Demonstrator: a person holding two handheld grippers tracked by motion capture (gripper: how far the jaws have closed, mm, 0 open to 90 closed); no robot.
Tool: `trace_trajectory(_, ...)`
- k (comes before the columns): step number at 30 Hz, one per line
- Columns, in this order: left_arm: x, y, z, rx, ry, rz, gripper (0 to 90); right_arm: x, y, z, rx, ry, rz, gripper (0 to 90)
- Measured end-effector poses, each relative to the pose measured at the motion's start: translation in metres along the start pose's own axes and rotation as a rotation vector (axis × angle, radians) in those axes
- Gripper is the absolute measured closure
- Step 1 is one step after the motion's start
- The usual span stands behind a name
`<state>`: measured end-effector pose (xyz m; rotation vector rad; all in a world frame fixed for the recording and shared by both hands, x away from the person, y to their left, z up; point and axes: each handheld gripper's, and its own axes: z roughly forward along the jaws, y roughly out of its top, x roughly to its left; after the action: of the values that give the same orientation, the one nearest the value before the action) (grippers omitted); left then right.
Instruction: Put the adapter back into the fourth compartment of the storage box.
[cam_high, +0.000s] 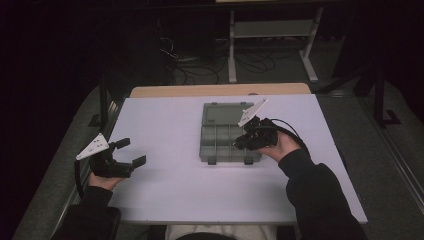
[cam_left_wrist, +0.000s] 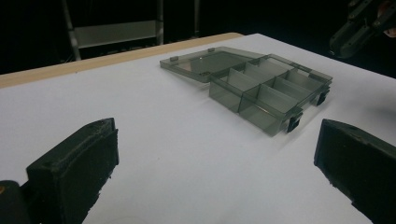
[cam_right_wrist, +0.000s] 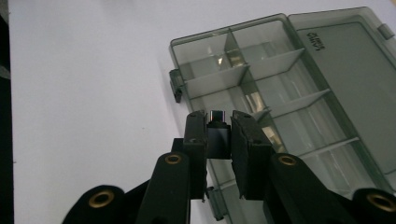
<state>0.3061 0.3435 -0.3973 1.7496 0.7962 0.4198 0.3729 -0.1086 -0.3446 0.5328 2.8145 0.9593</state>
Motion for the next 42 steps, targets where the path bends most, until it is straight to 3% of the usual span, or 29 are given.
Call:
trace_trajectory(24,0.0,0.0,0.0,-0.001,0.001,-0.001,0.0,-0.032,-0.004,-0.012,-0.012,-0.063,0.071,74.9)
trace_trajectory(42,0.0,0.0,0.0,0.002,-0.002,-0.002,0.0,-0.057,-0.014,-0.005,-0.018,-0.099,0.136,74.9)
